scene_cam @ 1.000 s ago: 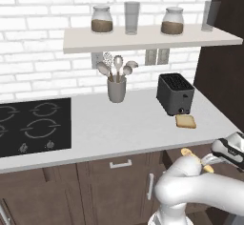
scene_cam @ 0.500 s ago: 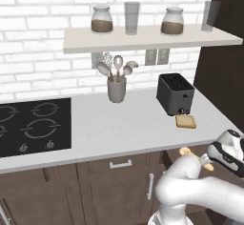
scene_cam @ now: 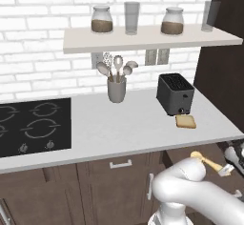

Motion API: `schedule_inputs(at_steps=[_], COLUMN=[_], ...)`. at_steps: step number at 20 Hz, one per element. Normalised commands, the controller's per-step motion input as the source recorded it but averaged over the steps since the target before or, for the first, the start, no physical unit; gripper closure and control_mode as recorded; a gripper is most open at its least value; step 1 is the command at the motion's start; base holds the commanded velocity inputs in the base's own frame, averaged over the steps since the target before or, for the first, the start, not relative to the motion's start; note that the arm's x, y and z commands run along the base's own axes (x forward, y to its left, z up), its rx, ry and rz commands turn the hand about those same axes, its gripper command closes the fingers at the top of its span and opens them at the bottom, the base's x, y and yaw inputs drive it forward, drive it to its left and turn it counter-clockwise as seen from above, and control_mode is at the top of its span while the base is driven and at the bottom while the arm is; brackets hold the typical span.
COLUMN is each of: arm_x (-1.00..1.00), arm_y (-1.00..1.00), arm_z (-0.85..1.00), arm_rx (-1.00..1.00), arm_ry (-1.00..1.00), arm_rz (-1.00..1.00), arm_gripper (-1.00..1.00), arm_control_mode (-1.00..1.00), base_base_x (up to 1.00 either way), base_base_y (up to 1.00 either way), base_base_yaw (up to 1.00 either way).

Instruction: Pick the pizza cutter from the drawer and place it on the counter.

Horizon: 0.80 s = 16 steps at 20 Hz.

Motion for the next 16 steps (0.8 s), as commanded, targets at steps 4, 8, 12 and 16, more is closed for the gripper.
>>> schedule_inputs(at_steps=[4, 8, 12, 16], arm_x=[-0.27, 0.17, 0.27, 0.32], arm_y=[-0.23, -0.01, 0.0, 0.09], arm_z=[1.0, 1.0, 1.0, 1.0], arm_rx=[0.15, 0.17, 0.11, 0.08], arm_ry=[-0.05, 0.0, 0.0, 0.0], arm_rz=[0.26, 0.25, 0.25, 0.21], arm_gripper=[1.0, 1.0, 1.0, 1.0], arm_control_mode=[-1.0, -1.0, -1.0, -1.0], base_base_x=[0.0, 0.0, 0.0, 0.0], base_base_y=[0.0, 0.0, 0.0, 0.0], base_base_yaw=[0.0, 0.0, 0.0, 0.0])
